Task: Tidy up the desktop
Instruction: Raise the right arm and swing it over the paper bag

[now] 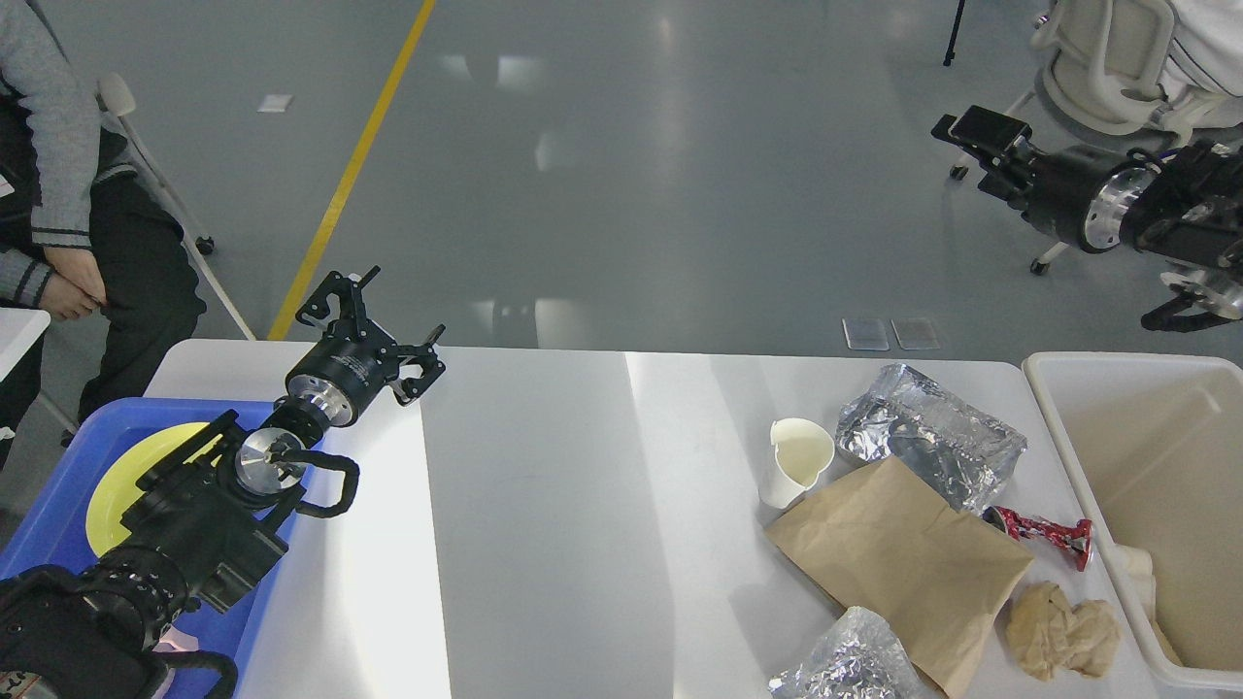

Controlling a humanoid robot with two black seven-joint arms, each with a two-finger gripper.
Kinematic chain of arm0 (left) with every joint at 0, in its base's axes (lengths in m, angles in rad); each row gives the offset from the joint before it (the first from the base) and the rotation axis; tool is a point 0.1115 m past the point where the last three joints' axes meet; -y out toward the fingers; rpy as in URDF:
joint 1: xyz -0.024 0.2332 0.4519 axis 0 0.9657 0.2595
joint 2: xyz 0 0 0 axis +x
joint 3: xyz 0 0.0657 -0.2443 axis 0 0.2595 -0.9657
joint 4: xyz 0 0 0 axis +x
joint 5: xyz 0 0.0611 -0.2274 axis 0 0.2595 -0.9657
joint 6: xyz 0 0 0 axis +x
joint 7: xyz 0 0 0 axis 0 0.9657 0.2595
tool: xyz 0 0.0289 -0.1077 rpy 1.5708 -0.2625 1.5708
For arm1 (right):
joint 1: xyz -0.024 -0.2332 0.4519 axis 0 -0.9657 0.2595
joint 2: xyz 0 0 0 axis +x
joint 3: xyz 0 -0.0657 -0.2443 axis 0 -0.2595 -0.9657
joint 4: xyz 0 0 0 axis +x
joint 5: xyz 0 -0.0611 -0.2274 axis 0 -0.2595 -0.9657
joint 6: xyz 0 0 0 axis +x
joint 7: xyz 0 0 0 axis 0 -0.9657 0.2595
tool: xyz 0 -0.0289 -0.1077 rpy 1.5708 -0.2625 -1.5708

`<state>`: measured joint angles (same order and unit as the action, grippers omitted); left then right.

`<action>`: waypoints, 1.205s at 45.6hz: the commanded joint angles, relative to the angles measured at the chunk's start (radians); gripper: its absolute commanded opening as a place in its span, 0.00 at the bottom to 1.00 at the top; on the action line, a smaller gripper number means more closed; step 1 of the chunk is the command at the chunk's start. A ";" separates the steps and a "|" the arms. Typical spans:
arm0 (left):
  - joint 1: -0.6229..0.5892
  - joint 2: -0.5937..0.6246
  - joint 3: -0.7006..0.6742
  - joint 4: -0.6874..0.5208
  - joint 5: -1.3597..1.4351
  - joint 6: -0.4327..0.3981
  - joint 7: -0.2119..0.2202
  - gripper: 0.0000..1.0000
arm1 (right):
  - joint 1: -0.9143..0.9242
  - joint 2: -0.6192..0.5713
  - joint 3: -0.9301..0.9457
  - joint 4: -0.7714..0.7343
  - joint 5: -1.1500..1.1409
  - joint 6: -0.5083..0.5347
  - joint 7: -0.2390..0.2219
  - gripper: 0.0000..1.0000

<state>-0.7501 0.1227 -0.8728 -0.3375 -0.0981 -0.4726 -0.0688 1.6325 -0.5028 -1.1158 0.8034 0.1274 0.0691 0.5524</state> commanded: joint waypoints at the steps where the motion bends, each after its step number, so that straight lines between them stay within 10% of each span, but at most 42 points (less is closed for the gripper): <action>1: 0.000 0.000 0.000 0.000 0.000 0.000 0.001 0.99 | 0.098 0.003 -0.163 0.068 0.001 0.000 0.000 1.00; 12: 0.000 0.000 0.000 0.000 0.000 0.000 0.001 0.99 | 0.247 0.023 -0.254 0.246 -0.002 0.064 0.003 1.00; 33: 0.003 0.000 0.000 0.000 0.000 0.000 0.001 0.99 | 0.438 0.159 -0.254 0.419 -0.162 0.722 -0.055 1.00; 44: 0.003 0.000 0.000 0.000 0.000 0.000 0.001 0.99 | 0.589 0.277 -0.300 0.683 -0.227 0.732 -0.275 1.00; 55: 0.003 0.000 0.000 0.000 0.002 0.000 0.001 0.99 | 0.622 0.302 -0.325 0.715 -0.215 0.687 -0.290 1.00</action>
<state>-0.7475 0.1227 -0.8728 -0.3375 -0.0979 -0.4726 -0.0675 2.2494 -0.2004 -1.4334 1.5146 -0.0910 0.7774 0.2648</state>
